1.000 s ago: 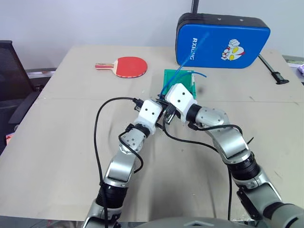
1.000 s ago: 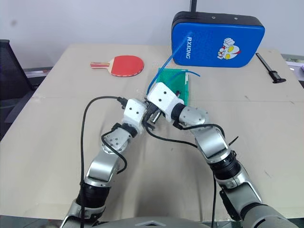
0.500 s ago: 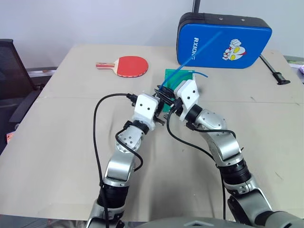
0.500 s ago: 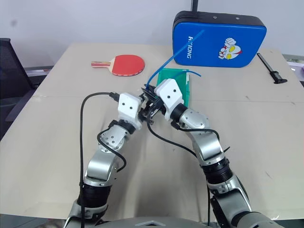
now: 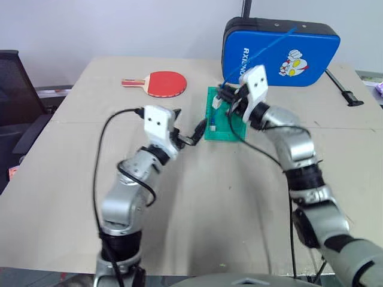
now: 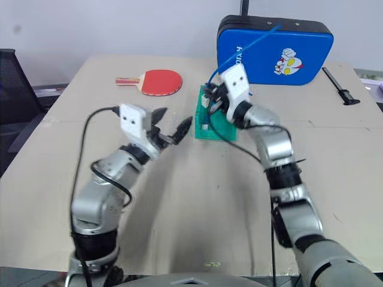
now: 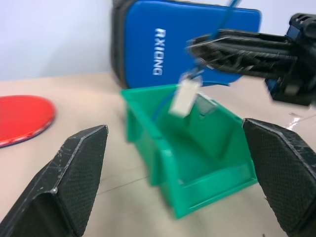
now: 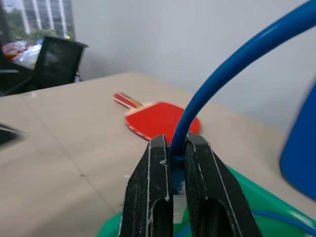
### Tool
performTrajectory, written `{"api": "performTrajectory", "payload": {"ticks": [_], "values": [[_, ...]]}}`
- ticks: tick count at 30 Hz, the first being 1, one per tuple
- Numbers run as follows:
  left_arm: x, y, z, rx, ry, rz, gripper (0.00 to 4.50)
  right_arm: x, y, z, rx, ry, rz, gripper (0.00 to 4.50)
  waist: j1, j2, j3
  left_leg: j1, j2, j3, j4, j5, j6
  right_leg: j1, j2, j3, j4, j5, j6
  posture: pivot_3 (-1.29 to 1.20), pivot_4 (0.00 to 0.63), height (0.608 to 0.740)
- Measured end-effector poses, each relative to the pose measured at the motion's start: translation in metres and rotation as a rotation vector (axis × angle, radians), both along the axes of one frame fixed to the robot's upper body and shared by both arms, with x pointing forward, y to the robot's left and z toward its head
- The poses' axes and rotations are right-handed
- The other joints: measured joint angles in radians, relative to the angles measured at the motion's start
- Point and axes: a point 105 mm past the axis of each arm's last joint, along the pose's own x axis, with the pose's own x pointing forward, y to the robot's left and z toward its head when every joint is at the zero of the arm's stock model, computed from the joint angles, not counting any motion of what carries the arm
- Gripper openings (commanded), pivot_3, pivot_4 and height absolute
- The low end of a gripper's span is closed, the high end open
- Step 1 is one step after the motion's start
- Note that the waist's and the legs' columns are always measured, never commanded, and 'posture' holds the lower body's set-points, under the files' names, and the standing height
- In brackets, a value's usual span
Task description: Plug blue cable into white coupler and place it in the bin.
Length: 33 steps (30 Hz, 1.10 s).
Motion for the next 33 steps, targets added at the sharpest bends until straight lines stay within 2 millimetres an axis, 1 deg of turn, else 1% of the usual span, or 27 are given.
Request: {"api": "performTrajectory", "payload": {"ticks": [2,4,5,6,7,10,11,14,15,16,17,18,19,21,22,23,24,26,27,28,29,30,31,32,33], "values": [[-0.001,-0.001,0.008,0.006,0.02,-0.028,4.45,0.01,-0.003,-0.012,-0.02,0.082,0.001,0.0,-0.001,0.0,0.0,0.0,0.0,0.001,0.0,0.001,-0.002,0.0,0.0,0.001,0.0,0.0,0.0,0.0,0.15,0.681],[-0.003,-0.002,0.013,0.015,0.036,-0.052,4.45,0.015,-0.003,-0.024,-0.035,0.153,0.017,0.0,-0.004,0.0,0.0,-0.001,0.0,0.001,-0.001,0.001,-0.002,0.0,0.0,0.001,0.001,0.0,0.0,0.0,0.15,0.681],[-0.004,-0.003,0.014,0.022,0.042,-0.064,4.5,0.018,-0.004,-0.029,-0.04,0.184,0.017,0.35,-0.005,0.0,0.0,-0.001,0.0,0.0,-0.002,0.001,-0.002,-0.001,0.0,0.001,0.001,0.0,0.0,0.0,0.15,0.681],[-0.006,-0.005,0.016,0.036,0.049,-0.077,4.5,0.023,-0.004,-0.034,-0.048,0.221,0.01,0.57,-0.006,0.0,0.0,-0.002,0.0,0.0,-0.002,0.001,-0.002,-0.001,0.0,0.001,0.001,0.0,0.0,0.0,0.15,0.681],[-0.007,-0.006,0.018,0.049,0.053,-0.091,4.5,0.029,-0.006,-0.038,-0.06,0.253,-0.006,0.97,-0.009,0.001,0.001,-0.003,0.0,0.001,-0.002,0.001,-0.002,-0.002,0.0,0.001,0.001,0.0,0.0,0.0,0.15,0.681],[-0.013,-0.013,0.023,0.057,0.051,-0.13,4.5,0.036,-0.008,-0.039,-0.082,0.265,-0.023,2.45,-0.011,0.001,0.001,-0.003,0.0,0.0,-0.003,0.001,-0.002,-0.002,-0.001,0.001,0.001,0.0,0.0,0.0,0.15,0.681],[-0.014,-0.014,0.023,0.057,0.054,-0.137,4.5,0.036,-0.008,-0.039,-0.083,0.263,-0.022,2.74,-0.012,0.001,0.001,-0.003,0.0,0.0,-0.004,0.001,-0.002,-0.002,-0.001,0.002,0.001,0.0,0.0,0.0,0.15,0.681],[-0.015,-0.013,0.019,0.062,0.077,-0.131,4.5,0.037,-0.013,-0.042,-0.088,0.254,-0.033,4.06,-0.014,0.001,0.001,-0.003,0.0,0.0,-0.004,0.001,-0.002,-0.002,-0.002,0.003,0.001,0.0,0.0,0.0,0.15,0.681],[-0.016,-0.013,0.019,0.066,0.078,-0.128,4.5,0.038,-0.017,-0.04,-0.092,0.239,-0.046,4.41,-0.014,0.001,0.001,-0.003,0.0,0.0,-0.003,0.001,-0.003,-0.002,-0.002,0.003,0.001,0.0,0.0,0.0,0.15,0.681],[-0.017,-0.012,0.018,0.07,0.079,-0.124,4.5,0.037,-0.025,-0.038,-0.098,0.21,-0.062,4.41,-0.012,0.001,0.001,-0.004,0.0,-0.001,-0.003,0.001,-0.003,-0.002,-0.002,0.002,0.001,0.0,0.0,0.0,0.15,0.681],[-0.018,-0.01,0.016,0.073,0.084,-0.117,4.5,0.035,-0.038,-0.032,-0.103,0.177,-0.086,4.41,-0.01,0.001,0.001,-0.004,0.0,-0.001,-0.003,0.001,-0.003,-0.002,-0.003,0.002,0.001,0.0,0.0,0.0,0.15,0.681],[-0.018,-0.009,0.015,0.074,0.087,-0.111,4.5,0.034,-0.044,-0.03,-0.103,0.161,-0.095,4.41,-0.009,0.001,0.001,-0.004,0.0,-0.001,-0.003,0.001,-0.003,-0.002,-0.003,0.003,0.001,0.0,0.0,0.0,0.15,0.681],[-0.019,-0.009,0.013,0.077,0.086,-0.107,4.5,0.029,-0.051,-0.025,-0.097,0.143,-0.098,4.41,-0.008,0.001,0.001,-0.004,0.0,-0.001,-0.003,0.001,-0.003,-0.002,-0.003,0.003,0.0,0.0,0.0,0.0,0.15,0.681],[-0.024,-0.005,0.004,0.088,0.102,-0.094,4.5,0.015,-0.068,-0.021,-0.087,0.117,-0.099,4.41,-0.007,0.001,0.001,-0.004,0.0,-0.001,-0.004,0.001,-0.003,-0.002,-0.007,0.002,0.0,0.0,0.0,0.0,0.15,0.681],[-0.027,-0.003,-0.004,0.084,0.121,-0.089,4.5,0.005,-0.079,-0.022,-0.08,0.11,-0.096,4.41,-0.006,0.001,0.001,-0.004,0.0,-0.001,-0.005,0.001,-0.003,-0.002,-0.007,0.002,0.0,0.0,0.0,0.0,0.15,0.681],[-0.03,-0.003,-0.011,0.082,0.131,-0.087,4.5,-0.006,-0.086,-0.023,-0.069,0.095,-0.076,4.41,-0.005,0.001,0.001,-0.004,0.0,-0.001,-0.006,0.001,-0.003,-0.002,-0.007,0.002,-0.001,0.0,0.0,0.0,0.15,0.681],[-0.036,-0.001,-0.022,0.086,0.152,-0.086,4.5,-0.021,-0.092,-0.028,-0.049,0.081,-0.042,4.41,-0.002,0.001,0.001,-0.003,0.0,-0.001,-0.007,0.001,-0.003,-0.002,-0.007,0.002,-0.004,0.0,0.0,0.0,0.15,0.681],[-0.048,0.001,-0.047,0.101,0.21,-0.092,4.5,-0.053,-0.102,-0.048,-0.011,0.096,0.029,4.41,0.002,0.001,0.0,-0.002,0.0,0.0,-0.011,0.001,-0.003,-0.001,-0.007,0.002,-0.008,0.0,0.0,0.0,0.15,0.681],[-0.057,0.005,-0.061,0.11,0.241,-0.09,4.5,-0.073,-0.108,-0.066,-0.009,0.138,0.072,4.41,0.002,0.001,0.0,-0.001,0.0,0.0,-0.013,0.001,-0.003,-0.001,-0.007,0.002,-0.011,0.0,0.0,0.0,0.15,0.681],[-0.062,0.01,-0.077,0.119,0.279,-0.078,4.5,-0.089,-0.117,-0.089,-0.018,0.21,0.085,4.41,0.002,0.003,0.001,-0.001,0.0,0.0,-0.013,0.001,-0.002,-0.001,-0.008,0.003,-0.012,0.0,0.0,0.0,0.15,0.681],[-0.064,0.015,-0.087,0.129,0.286,-0.059,4.5,-0.1,-0.127,-0.108,-0.04,0.267,0.076,4.41,0.003,0.003,0.001,-0.002,0.0,0.001,-0.013,0.001,-0.002,-0.001,-0.008,0.003,-0.013,0.0,0.0,0.0,0.15,0.681],[-0.064,0.025,-0.098,0.146,0.293,-0.015,4.5,-0.113,-0.139,-0.129,-0.065,0.343,0.062,4.41,0.001,0.004,0.001,0.001,0.0,0.002,-0.012,-0.001,0.002,0.001,-0.008,0.004,-0.013,0.0,-0.001,0.0,0.15,0.681],[-0.062,0.027,-0.1,0.151,0.269,-0.008,4.5,-0.121,-0.144,-0.135,-0.104,0.34,0.064,4.41,0.001,0.005,0.001,0.002,-0.001,0.004,-0.012,0.0,0.002,0.001,-0.007,0.005,-0.014,0.001,-0.003,0.0,0.15,0.681],[-0.063,0.03,-0.105,0.15,0.251,-0.011,4.5,-0.136,-0.153,-0.146,-0.149,0.351,0.069,4.41,0.002,0.005,0.001,0.009,0.0,0.004,-0.012,0.001,0.002,0.008,-0.007,0.005,-0.014,-0.001,-0.006,0.0,0.15,0.681],[-0.066,0.032,-0.109,0.152,0.245,-0.015,4.5,-0.145,-0.157,-0.153,-0.158,0.366,0.071,4.41,0.002,0.005,0.001,0.014,0.0,0.004,-0.012,0.0,0.002,0.013,-0.007,0.005,-0.014,-0.001,-0.006,0.0,0.15,0.681]]}}
